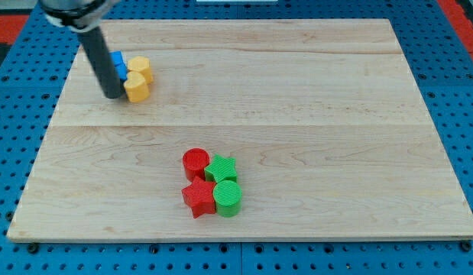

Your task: Separate the yellow heart from group of blocks

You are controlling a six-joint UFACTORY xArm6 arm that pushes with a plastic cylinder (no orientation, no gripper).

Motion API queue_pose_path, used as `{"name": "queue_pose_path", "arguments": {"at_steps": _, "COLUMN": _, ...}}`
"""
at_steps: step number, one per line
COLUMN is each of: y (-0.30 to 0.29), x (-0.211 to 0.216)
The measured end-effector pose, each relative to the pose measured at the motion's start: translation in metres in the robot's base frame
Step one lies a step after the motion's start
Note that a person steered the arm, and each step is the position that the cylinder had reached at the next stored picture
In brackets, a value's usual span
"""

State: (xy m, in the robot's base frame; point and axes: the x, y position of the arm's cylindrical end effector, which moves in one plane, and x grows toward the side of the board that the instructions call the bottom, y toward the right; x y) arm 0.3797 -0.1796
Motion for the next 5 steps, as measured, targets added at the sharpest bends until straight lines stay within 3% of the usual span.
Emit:
{"name": "queue_pose_path", "arguments": {"at_steps": 2, "y": -0.012, "x": 0.002}}
{"name": "queue_pose_path", "arguments": {"at_steps": 5, "y": 0.018, "x": -0.017}}
